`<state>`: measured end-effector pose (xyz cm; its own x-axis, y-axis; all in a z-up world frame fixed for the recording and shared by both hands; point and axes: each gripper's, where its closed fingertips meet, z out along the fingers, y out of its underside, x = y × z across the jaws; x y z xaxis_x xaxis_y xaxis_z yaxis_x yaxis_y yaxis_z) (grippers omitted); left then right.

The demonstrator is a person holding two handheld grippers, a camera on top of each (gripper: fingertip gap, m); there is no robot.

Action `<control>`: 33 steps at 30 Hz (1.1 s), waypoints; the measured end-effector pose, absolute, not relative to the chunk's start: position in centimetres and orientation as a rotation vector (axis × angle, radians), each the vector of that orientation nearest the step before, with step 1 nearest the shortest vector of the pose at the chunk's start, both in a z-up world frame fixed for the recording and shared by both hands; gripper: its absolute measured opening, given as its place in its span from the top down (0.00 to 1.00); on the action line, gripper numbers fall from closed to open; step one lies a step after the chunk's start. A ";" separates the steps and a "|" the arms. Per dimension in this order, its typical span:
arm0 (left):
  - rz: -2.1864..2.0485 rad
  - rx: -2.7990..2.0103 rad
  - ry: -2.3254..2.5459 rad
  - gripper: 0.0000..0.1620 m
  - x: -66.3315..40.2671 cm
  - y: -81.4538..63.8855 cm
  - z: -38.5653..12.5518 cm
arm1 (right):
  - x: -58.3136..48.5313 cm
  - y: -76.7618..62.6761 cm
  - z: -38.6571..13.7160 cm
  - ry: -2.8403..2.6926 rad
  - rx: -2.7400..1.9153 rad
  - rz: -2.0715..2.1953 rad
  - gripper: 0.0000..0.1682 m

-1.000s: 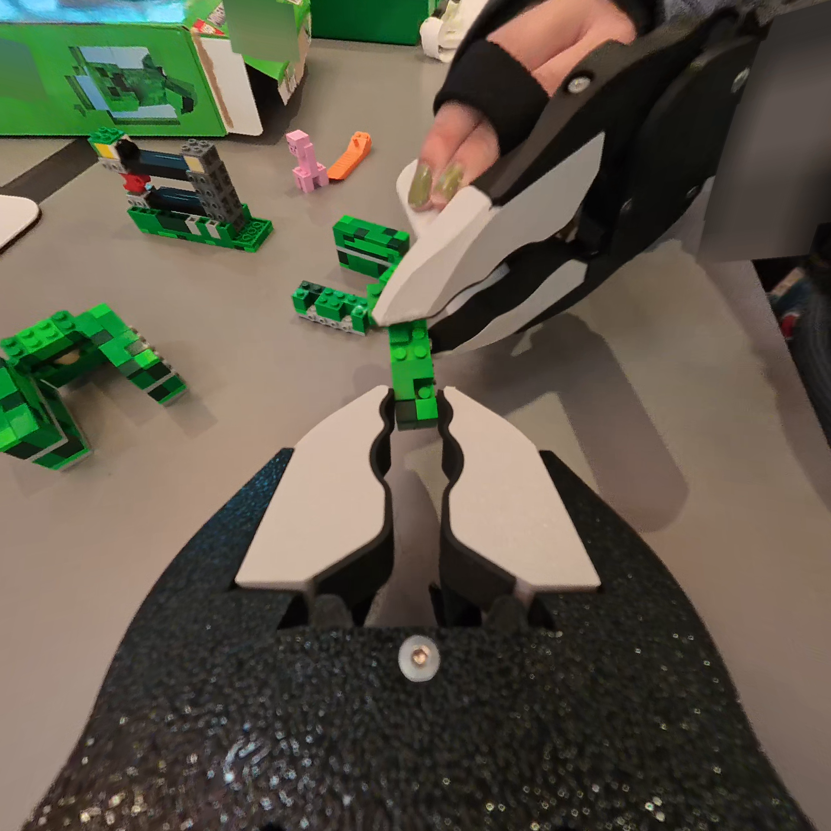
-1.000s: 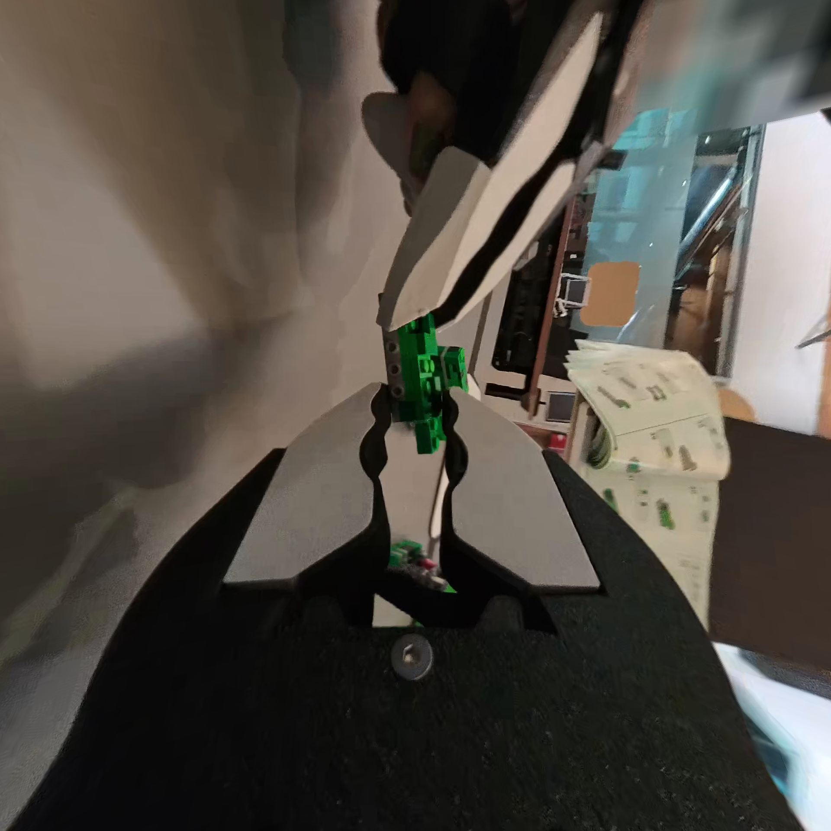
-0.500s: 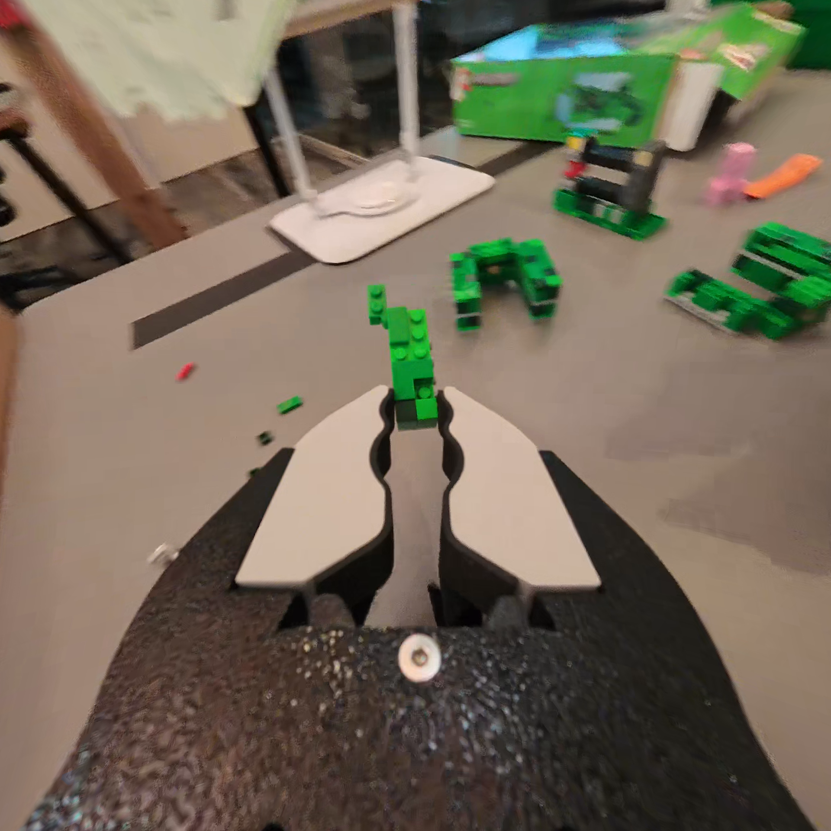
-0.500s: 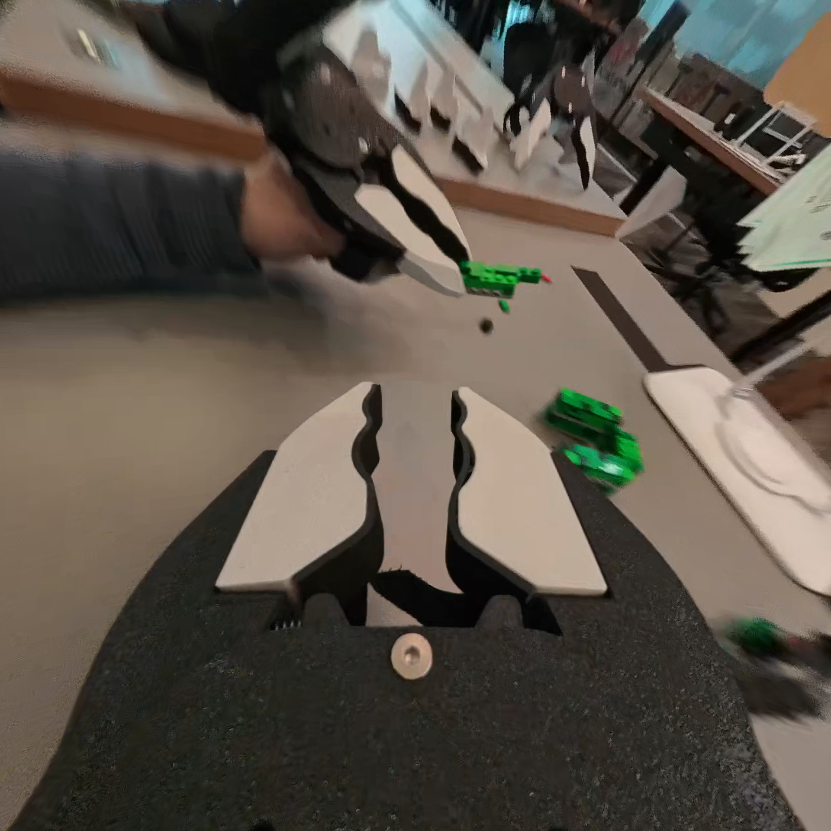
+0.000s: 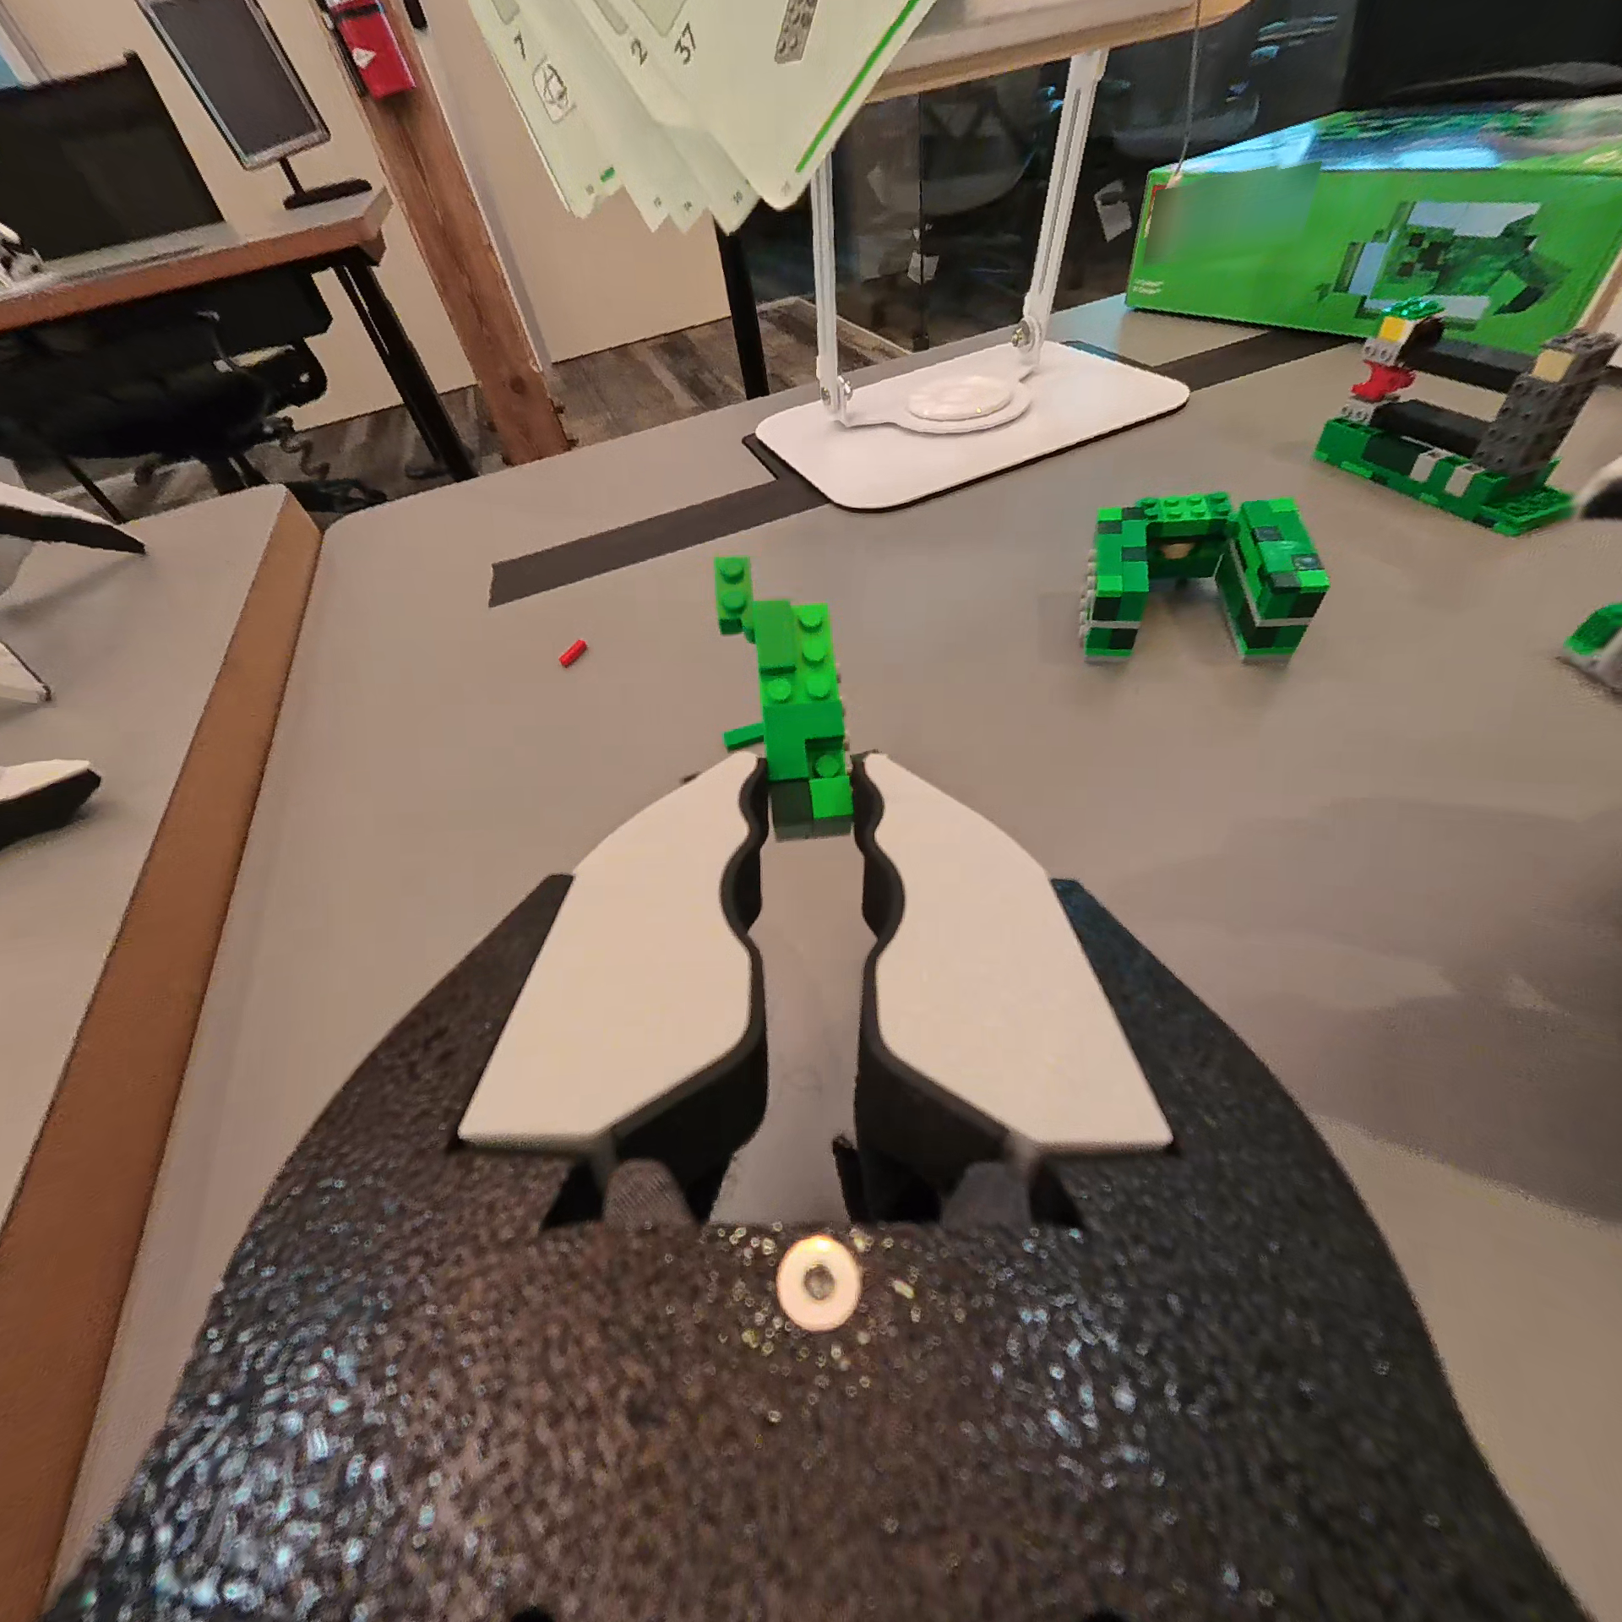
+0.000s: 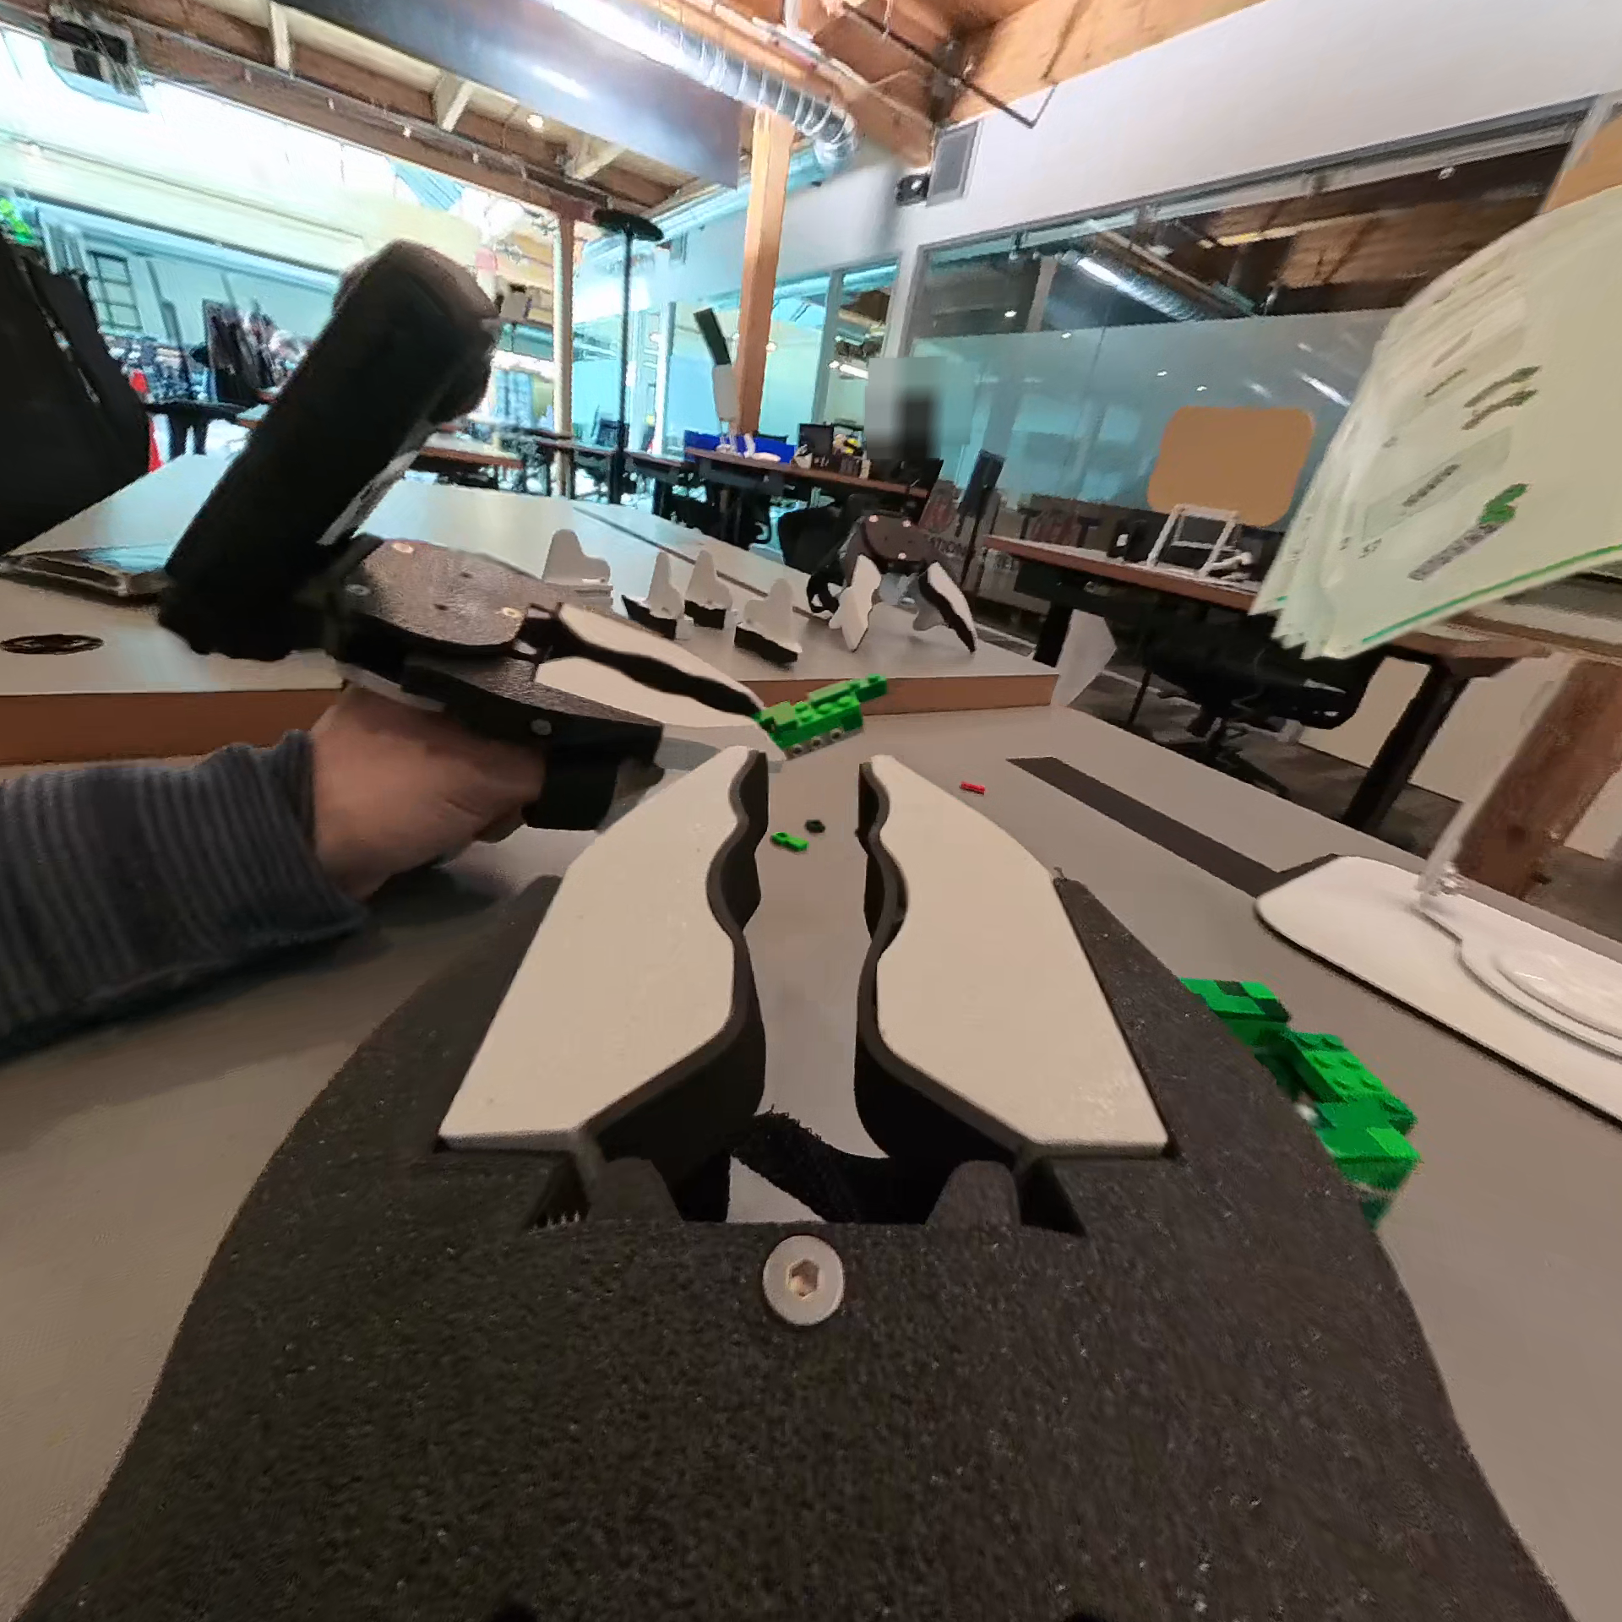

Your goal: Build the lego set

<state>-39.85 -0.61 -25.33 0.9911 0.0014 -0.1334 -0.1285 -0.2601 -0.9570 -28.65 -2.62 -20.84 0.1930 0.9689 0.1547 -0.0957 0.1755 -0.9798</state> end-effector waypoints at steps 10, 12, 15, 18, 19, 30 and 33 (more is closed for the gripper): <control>0.233 -1.798 -0.216 0.89 -46.0 -3.2 -24.9 | -28.0 -1.8 -20.4 -0.998 -1.112 1.087 0.93; 0.281 -1.768 -0.266 0.89 -47.3 -4.0 -24.6 | -28.0 -1.9 -20.4 -1.002 -1.105 1.081 0.94; 0.342 -1.725 -0.296 0.89 -48.3 -4.7 -24.0 | -28.2 -2.1 -20.5 -1.020 -1.096 1.064 0.95; 0.373 -1.700 -0.280 0.89 -48.3 -4.7 -23.7 | -28.5 -2.5 -20.8 -1.065 -1.092 1.040 0.97; 0.378 -1.692 -0.267 0.89 -48.2 -4.6 -23.6 | -28.8 -2.9 -21.2 -1.111 -1.092 1.033 0.97; 0.357 -1.702 -0.190 0.89 -47.3 -3.5 -23.7 | -38.6 -0.8 -25.0 -1.997 -1.168 0.701 1.00; 0.330 -1.637 -0.294 0.89 -48.6 -4.3 -23.1 | -40.9 0.3 -26.5 -2.183 -1.055 0.633 0.99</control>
